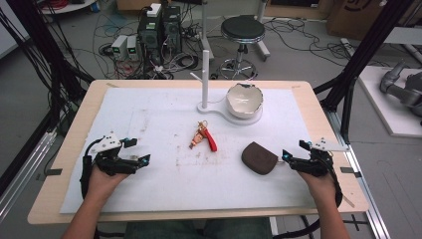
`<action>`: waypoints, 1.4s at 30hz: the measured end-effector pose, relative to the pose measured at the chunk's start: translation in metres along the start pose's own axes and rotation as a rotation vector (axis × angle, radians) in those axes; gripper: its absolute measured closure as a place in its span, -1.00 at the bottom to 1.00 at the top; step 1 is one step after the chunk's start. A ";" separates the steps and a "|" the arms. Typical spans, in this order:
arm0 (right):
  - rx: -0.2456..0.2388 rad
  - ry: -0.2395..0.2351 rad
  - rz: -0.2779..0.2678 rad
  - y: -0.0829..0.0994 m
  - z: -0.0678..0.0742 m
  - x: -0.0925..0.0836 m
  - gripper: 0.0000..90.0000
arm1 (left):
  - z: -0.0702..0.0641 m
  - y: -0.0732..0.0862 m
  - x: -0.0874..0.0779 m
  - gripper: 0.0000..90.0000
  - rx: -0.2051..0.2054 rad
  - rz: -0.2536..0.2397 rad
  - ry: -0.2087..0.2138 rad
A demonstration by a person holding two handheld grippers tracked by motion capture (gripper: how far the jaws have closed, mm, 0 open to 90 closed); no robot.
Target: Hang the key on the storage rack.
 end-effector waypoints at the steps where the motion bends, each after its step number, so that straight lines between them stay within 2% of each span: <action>1: 0.002 0.000 0.000 0.000 0.000 0.000 -0.57 | 0.000 0.000 0.001 -0.67 -0.002 0.002 0.000; 9: -0.004 0.003 0.006 0.003 -0.003 0.001 -0.57 | -0.002 -0.006 0.014 -0.67 0.005 0.008 0.004; 12: -0.010 0.008 0.004 0.005 -0.003 -0.004 -0.57 | -0.004 -0.010 0.021 -0.67 0.017 0.012 0.009; 21: 0.004 0.047 0.003 0.016 -0.013 -0.028 -0.57 | -0.009 -0.026 0.053 -0.67 0.037 0.016 0.023; 25: 0.016 0.069 0.008 0.025 -0.019 -0.042 -0.57 | -0.012 -0.034 0.072 -0.67 0.023 0.011 0.038; 32: 0.050 0.119 0.001 0.042 -0.033 -0.071 -0.57 | -0.017 -0.042 0.107 -0.67 0.020 0.050 0.077; 34: 0.067 0.133 0.001 0.046 -0.036 -0.079 -0.57 | -0.020 -0.044 0.116 -0.67 0.036 0.062 0.085; 38: 0.080 0.155 0.001 0.054 -0.042 -0.090 -0.57 | -0.023 -0.048 0.132 -0.67 0.033 0.072 0.102; 42: 0.091 0.170 0.000 0.059 -0.044 -0.099 -0.57 | -0.025 -0.049 0.147 -0.67 0.027 0.105 0.110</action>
Point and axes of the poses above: each handheld gripper's, and its own axes: x roughly forward along the jaws, y roughly out of its underside, z roughly to its left, the point moved 7 cm from there along x, roughly forward along the jaws, and after that the axes turned 6 degrees about y, right-handed, at the moved point
